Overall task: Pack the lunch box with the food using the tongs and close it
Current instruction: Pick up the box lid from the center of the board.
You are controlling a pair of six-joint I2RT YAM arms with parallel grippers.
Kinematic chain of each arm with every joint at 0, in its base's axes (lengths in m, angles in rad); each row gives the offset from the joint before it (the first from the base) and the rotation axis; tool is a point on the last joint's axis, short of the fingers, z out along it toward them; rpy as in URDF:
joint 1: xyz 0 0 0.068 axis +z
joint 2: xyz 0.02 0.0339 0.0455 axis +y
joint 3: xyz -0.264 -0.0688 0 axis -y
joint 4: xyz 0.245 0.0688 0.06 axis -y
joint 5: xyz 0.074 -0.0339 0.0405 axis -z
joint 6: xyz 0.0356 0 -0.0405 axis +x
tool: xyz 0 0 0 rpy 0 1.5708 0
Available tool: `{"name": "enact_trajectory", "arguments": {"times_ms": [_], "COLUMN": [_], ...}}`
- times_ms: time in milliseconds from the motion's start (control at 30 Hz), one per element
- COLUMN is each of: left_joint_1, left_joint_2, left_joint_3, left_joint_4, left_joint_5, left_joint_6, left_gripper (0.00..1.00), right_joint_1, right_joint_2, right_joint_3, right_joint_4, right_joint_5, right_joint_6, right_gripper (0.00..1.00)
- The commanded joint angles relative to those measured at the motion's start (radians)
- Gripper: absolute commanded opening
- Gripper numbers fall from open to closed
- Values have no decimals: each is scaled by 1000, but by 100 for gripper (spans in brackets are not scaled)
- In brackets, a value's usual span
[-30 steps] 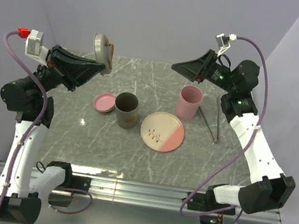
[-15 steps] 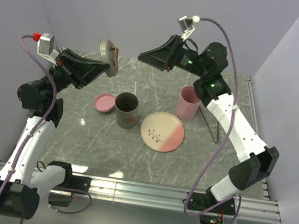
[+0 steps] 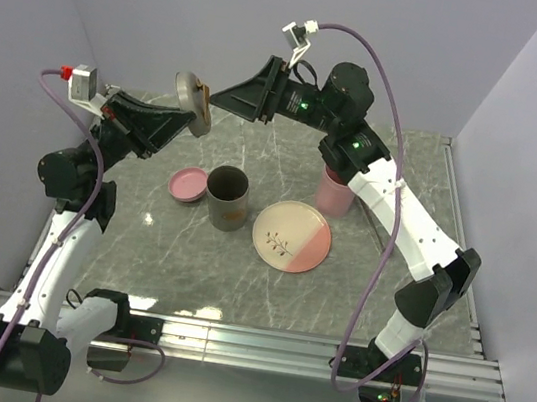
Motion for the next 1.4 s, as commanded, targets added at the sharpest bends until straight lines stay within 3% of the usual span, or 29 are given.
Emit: {"name": "enact_trajectory", "arguments": {"times_ms": [0, 200, 333, 667, 800, 1067, 1133, 1167, 1200, 1333, 1367], "left_joint_1": [-4, -4, -6, -3, 0, 0, 0, 0, 0, 2, 5], "left_joint_2": [-16, -22, -24, -16, -16, -20, -24, -27, -28, -33, -36], "left_joint_3": [-17, -23, -19, -19, -29, -32, -34, -34, -35, -31, -31], "left_joint_4": [68, 73, 74, 65, 68, 70, 59, 54, 48, -28, -50], "left_joint_5": [-26, -24, -30, -42, -47, -46, -44, -44, -43, -59, -65], "left_joint_6": [-23, -26, -31, -37, -35, -40, -37, -36, -32, -6, 1], "left_gripper": [1, 0, 0, 0, 0, 0, 0, 0, 1, 2, 13], "right_joint_1": [21, 41, 43, 73, 79, 81, 81, 78, 79, 70, 69], "right_joint_2": [8, 25, 27, 48, 59, 62, 61, 58, 55, 38, 33], "right_joint_3": [48, 70, 74, 53, 10, -33, -35, -35, -32, -15, -9], "right_joint_4": [6, -46, -99, 10, 79, 159, 167, 165, 157, 93, 69], "right_joint_5": [31, 91, 157, 72, 31, 5, 0, 0, 2, 16, 38], "right_joint_6": [-19, -48, -61, 68, 131, 189, 193, 185, 176, 101, 47], "right_gripper": [66, 64, 57, 52, 38, 25, 15, 3, 0, 0, 0]}}
